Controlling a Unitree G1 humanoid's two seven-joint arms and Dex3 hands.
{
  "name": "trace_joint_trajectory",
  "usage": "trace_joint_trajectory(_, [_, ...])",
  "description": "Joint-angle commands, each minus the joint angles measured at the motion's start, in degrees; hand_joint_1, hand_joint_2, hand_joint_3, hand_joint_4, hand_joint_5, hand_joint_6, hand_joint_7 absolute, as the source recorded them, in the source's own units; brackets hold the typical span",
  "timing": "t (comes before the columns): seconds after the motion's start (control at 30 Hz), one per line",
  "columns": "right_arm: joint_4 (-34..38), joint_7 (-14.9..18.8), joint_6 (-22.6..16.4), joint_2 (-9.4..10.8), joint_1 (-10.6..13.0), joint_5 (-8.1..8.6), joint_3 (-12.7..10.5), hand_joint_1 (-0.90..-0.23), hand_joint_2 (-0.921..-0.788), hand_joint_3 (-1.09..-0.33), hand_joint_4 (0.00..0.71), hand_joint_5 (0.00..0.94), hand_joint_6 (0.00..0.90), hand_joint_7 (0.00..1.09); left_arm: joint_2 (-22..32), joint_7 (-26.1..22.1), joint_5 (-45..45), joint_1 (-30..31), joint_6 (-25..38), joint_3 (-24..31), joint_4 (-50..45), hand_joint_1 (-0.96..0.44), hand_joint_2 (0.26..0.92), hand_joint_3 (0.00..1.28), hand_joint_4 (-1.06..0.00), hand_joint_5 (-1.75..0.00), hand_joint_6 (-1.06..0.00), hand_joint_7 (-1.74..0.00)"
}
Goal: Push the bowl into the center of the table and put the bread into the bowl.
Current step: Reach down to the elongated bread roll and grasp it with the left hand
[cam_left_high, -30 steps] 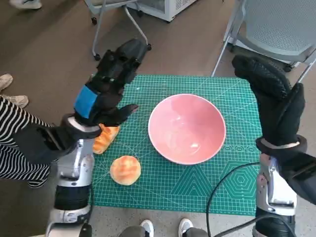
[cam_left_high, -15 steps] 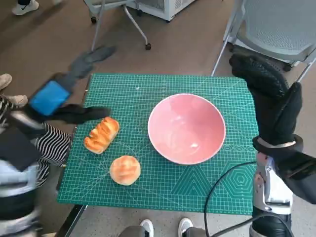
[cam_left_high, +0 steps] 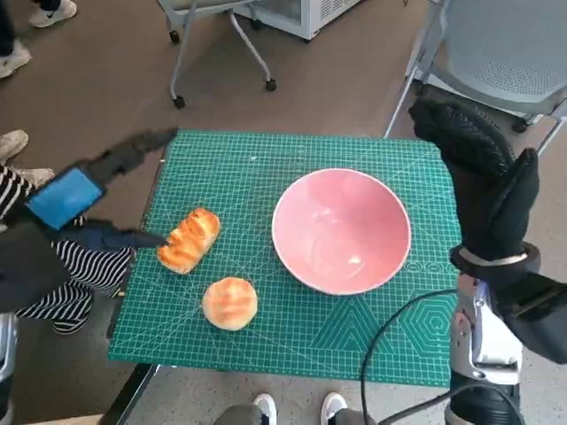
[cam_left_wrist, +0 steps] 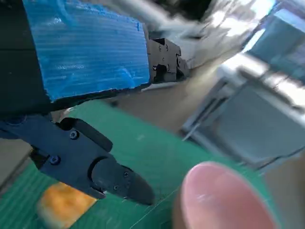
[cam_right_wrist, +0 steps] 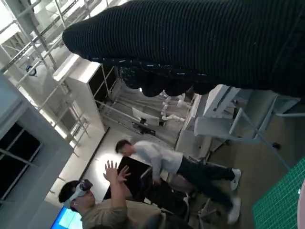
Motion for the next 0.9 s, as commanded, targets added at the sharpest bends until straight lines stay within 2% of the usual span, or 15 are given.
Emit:
trace_joint_trajectory(0.03, [0.0,-0.4,1.3,0.6,1.0,0.59,0.2,-0.695,-0.921,-0.64,0.221,0.013,0.116,0.52,0.6,1.0,2.5,1.4,4.6,-1.9,-2.9,-0.19,0.708,0.0,-0.06,0.0,-0.19,-0.09])
trace_joint_trajectory(0.57, [0.1,-0.2,1.4,0.9,1.5,1.26,0.3,-0.696,-0.921,-0.636,0.223,0.01,0.12,0.52,-1.5,4.8,10.9,0.9,16.5,-11.3,-3.5,-0.42,0.752,0.01,-0.11,-0.01,-0.2,-0.03])
trace_joint_trajectory(0.9, [0.1,-0.2,1.5,1.0,1.7,1.2,0.1,-0.695,-0.921,-0.635,0.224,0.008,0.119,0.52,-3.8,6.2,14.6,-1.2,20.4,-16.6,1.4,-0.41,0.782,0.01,-0.12,-0.01,-0.2,-0.02])
